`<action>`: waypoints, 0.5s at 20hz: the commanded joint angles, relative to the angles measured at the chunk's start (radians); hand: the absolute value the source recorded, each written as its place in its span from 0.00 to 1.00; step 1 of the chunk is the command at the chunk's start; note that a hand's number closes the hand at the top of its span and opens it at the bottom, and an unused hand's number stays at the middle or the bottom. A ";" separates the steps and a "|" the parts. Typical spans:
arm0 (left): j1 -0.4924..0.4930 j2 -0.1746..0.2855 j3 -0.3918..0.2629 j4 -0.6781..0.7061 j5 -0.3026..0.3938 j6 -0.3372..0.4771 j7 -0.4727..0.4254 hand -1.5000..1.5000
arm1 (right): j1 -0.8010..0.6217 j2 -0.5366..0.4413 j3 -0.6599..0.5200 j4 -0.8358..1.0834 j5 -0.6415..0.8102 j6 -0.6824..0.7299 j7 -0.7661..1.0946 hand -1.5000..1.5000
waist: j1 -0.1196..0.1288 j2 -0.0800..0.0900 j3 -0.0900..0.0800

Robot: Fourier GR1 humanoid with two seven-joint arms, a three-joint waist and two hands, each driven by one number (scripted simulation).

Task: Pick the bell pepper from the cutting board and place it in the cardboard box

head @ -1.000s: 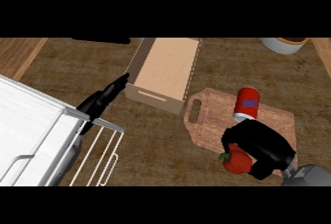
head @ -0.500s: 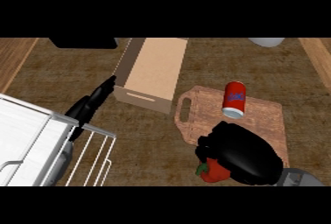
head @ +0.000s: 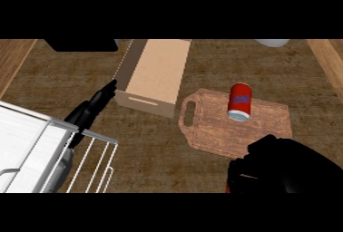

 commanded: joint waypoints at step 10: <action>-0.015 -0.083 -0.014 -0.045 -0.024 0.067 -0.029 0.50 | -0.343 0.139 -0.178 0.137 -0.177 0.110 0.349 1.00 | 0.018 -0.001 0.001</action>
